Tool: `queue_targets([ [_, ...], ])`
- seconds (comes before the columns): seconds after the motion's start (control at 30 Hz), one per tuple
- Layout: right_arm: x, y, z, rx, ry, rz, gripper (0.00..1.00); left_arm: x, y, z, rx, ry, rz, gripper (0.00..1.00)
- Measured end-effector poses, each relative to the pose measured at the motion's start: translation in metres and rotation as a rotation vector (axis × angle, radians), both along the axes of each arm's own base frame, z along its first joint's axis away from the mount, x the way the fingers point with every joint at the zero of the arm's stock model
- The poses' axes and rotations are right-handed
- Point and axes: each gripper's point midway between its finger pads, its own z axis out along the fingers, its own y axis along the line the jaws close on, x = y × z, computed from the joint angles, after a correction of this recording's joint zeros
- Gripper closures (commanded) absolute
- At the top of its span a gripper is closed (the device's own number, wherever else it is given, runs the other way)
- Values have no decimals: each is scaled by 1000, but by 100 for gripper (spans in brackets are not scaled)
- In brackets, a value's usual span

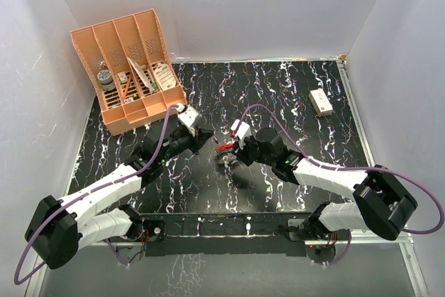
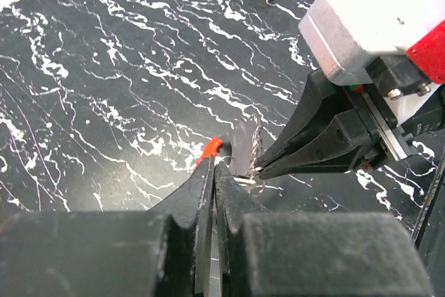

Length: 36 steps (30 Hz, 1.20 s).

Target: Put the keys on the keyring

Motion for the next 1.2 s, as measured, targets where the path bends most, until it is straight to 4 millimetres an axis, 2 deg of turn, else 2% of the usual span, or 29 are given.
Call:
queue_targets([
  [0.1, -1, -2, -8, -6, 25, -12, 88, -1, 3, -10, 11, 20, 12, 100],
  [0.23, -2, -1, -11, 9, 59, -34, 75, -1, 4, -14, 14, 31, 17, 100],
  [0.43, 3, -5, -10, 44, 103, -127, 77, -1, 4, -14, 10, 35, 21, 100],
  [0.57, 15, -15, -9, 73, 137, -271, 74, 0, 5, -14, 8, 38, 29, 100],
  [0.6, 18, -18, -8, 84, 152, -321, 67, 0, 5, -14, 7, 40, 31, 100],
  [0.63, 22, -21, -7, 92, 167, -364, 49, 0, 5, -14, 6, 41, 33, 100],
  [0.7, 27, -24, -2, 121, 195, -430, 25, 0, 5, -15, 5, 45, 35, 100],
  [0.73, 30, -25, 1, 136, 205, -456, 26, 1, 5, -14, 3, 46, 36, 100],
  [0.87, 35, -31, 2, 172, 244, -527, 45, 2, 3, -16, -2, 54, 36, 100],
  [0.9, 35, -32, 1, 176, 258, -539, 47, 3, 2, -18, -3, 57, 36, 100],
  [1.2, 31, -42, -19, 182, 386, -601, 50, 4, -2, -35, 18, 107, 31, 100],
])
